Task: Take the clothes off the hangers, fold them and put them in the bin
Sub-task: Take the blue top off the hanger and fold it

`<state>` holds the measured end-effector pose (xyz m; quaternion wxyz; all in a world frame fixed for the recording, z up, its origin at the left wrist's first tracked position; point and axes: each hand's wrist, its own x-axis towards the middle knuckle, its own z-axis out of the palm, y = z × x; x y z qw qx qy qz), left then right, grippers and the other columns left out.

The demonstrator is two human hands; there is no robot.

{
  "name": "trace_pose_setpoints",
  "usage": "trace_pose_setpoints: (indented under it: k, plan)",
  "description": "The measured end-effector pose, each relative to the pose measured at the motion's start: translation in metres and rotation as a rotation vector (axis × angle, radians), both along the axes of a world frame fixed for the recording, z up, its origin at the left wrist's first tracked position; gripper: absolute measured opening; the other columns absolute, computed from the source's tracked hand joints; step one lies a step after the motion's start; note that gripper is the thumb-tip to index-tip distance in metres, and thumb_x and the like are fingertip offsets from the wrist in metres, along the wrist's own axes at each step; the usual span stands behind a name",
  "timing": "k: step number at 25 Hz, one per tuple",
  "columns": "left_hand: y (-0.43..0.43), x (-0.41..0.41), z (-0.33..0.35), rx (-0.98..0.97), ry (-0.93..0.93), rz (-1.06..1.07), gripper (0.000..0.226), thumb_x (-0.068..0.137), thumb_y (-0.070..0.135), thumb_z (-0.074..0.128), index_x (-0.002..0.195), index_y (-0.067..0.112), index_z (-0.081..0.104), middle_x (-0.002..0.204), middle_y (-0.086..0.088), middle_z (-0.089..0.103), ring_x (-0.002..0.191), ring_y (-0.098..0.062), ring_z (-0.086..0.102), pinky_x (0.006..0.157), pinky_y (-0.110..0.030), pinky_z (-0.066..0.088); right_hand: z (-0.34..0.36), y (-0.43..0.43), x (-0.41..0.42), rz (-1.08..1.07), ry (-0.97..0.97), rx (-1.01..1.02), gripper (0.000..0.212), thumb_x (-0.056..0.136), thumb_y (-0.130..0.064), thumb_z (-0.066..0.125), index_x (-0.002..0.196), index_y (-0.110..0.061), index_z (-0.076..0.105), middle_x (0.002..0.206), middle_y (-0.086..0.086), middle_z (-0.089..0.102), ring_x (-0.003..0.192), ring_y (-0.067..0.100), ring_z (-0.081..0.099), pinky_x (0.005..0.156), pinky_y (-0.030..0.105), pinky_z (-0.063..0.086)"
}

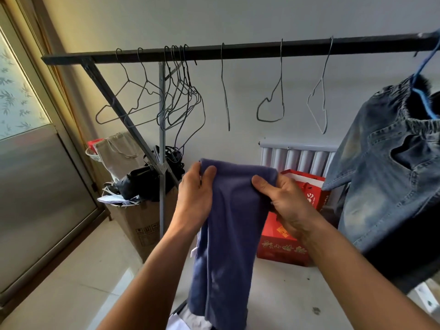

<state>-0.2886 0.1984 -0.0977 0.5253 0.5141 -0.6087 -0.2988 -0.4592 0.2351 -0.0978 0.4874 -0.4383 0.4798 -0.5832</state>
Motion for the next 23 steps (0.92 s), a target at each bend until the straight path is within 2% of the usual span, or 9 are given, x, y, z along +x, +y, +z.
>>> trace_pose_setpoints:
  k: [3, 5, 7, 9, 12, 15, 17, 20, 23]
  plan:
    - [0.004, -0.001, 0.007, 0.003, 0.123, 0.075, 0.024, 0.093, 0.033, 0.062, 0.112, 0.027, 0.049, 0.075, -0.004, 0.066, 0.065, -0.017, 0.059, 0.060, -0.027, 0.048, 0.000, -0.002, 0.008, -0.123, 0.133, -0.037, 0.014, 0.088, -0.024, 0.068, 0.100, -0.016, 0.067, 0.098, 0.003, 0.073, 0.094, 0.018, 0.069, 0.085, 0.034, 0.055]
    - [0.007, -0.001, 0.008, 0.064, 0.259, -0.039, 0.019, 0.094, 0.027, 0.062, 0.111, 0.024, 0.057, 0.069, -0.007, 0.065, 0.059, -0.016, 0.053, 0.049, -0.024, 0.043, 0.001, -0.003, 0.010, -0.210, 0.131, -0.033, 0.027, 0.085, -0.024, 0.072, 0.107, -0.014, 0.061, 0.102, 0.002, 0.070, 0.095, 0.017, 0.067, 0.085, 0.032, 0.053]
    - [0.007, 0.004, 0.008, 0.177, 0.367, -0.207, 0.014, 0.094, 0.019, 0.062, 0.107, 0.020, 0.066, 0.078, -0.006, 0.070, 0.063, -0.016, 0.055, 0.049, -0.023, 0.045, 0.004, -0.004, 0.007, -0.243, 0.037, -0.049, 0.045, 0.081, -0.021, 0.075, 0.119, -0.019, 0.052, 0.106, 0.000, 0.065, 0.095, 0.012, 0.063, 0.083, 0.024, 0.050]
    - [0.005, 0.012, 0.010, 0.216, 0.379, -0.376, 0.030, 0.089, 0.002, 0.064, 0.116, 0.014, 0.064, 0.086, -0.005, 0.072, 0.069, -0.013, 0.062, 0.055, -0.023, 0.052, 0.006, -0.005, -0.002, -0.149, -0.060, -0.067, 0.059, 0.078, -0.017, 0.076, 0.129, -0.028, 0.049, 0.111, 0.001, 0.063, 0.100, 0.013, 0.063, 0.086, 0.025, 0.049]
    - [-0.001, 0.022, 0.020, 0.168, 0.090, -0.429, 0.058, 0.079, -0.013, 0.068, 0.130, 0.012, 0.054, 0.106, -0.009, 0.068, 0.087, -0.014, 0.068, 0.078, -0.024, 0.057, 0.014, -0.003, -0.012, 0.016, 0.038, -0.073, 0.061, 0.074, -0.006, 0.077, 0.128, -0.025, 0.055, 0.121, 0.006, 0.063, 0.111, 0.021, 0.062, 0.095, 0.034, 0.051]
    - [-0.003, 0.028, 0.034, 0.020, -0.347, -0.312, 0.053, 0.080, 0.017, 0.070, 0.130, 0.022, 0.055, 0.114, 0.000, 0.066, 0.103, -0.013, 0.064, 0.095, -0.031, 0.051, 0.023, -0.001, -0.012, -0.082, 0.437, -0.155, 0.036, 0.083, -0.004, 0.071, 0.114, -0.019, 0.062, 0.110, -0.005, 0.066, 0.099, 0.004, 0.063, 0.086, 0.016, 0.053]
    - [-0.003, 0.032, 0.042, -0.036, -0.548, -0.299, 0.036, 0.087, 0.023, 0.063, 0.123, 0.025, 0.060, 0.103, 0.008, 0.065, 0.097, -0.008, 0.061, 0.088, -0.026, 0.047, 0.028, 0.000, -0.010, -0.153, 0.602, -0.218, 0.020, 0.085, -0.010, 0.069, 0.103, -0.019, 0.065, 0.096, -0.008, 0.066, 0.086, 0.000, 0.061, 0.073, 0.011, 0.051]
    - [-0.002, 0.040, 0.053, -0.094, -0.661, -0.329, 0.017, 0.096, 0.019, 0.053, 0.094, 0.033, 0.061, 0.084, 0.011, 0.057, 0.080, -0.004, 0.052, 0.070, -0.023, 0.036, 0.030, -0.003, -0.011, -0.213, 0.758, -0.282, 0.006, 0.086, -0.017, 0.069, 0.092, -0.015, 0.067, 0.090, -0.003, 0.062, 0.084, 0.012, 0.058, 0.075, 0.023, 0.047]
    - [-0.008, 0.049, 0.055, -0.166, -0.697, -0.301, 0.018, 0.098, 0.024, 0.051, 0.085, 0.036, 0.054, 0.095, 0.003, 0.049, 0.093, -0.010, 0.046, 0.081, -0.021, 0.034, 0.034, -0.006, -0.011, -0.214, 0.856, -0.377, 0.008, 0.086, -0.019, 0.070, 0.089, -0.015, 0.065, 0.100, -0.002, 0.051, 0.093, 0.009, 0.048, 0.081, 0.015, 0.036]
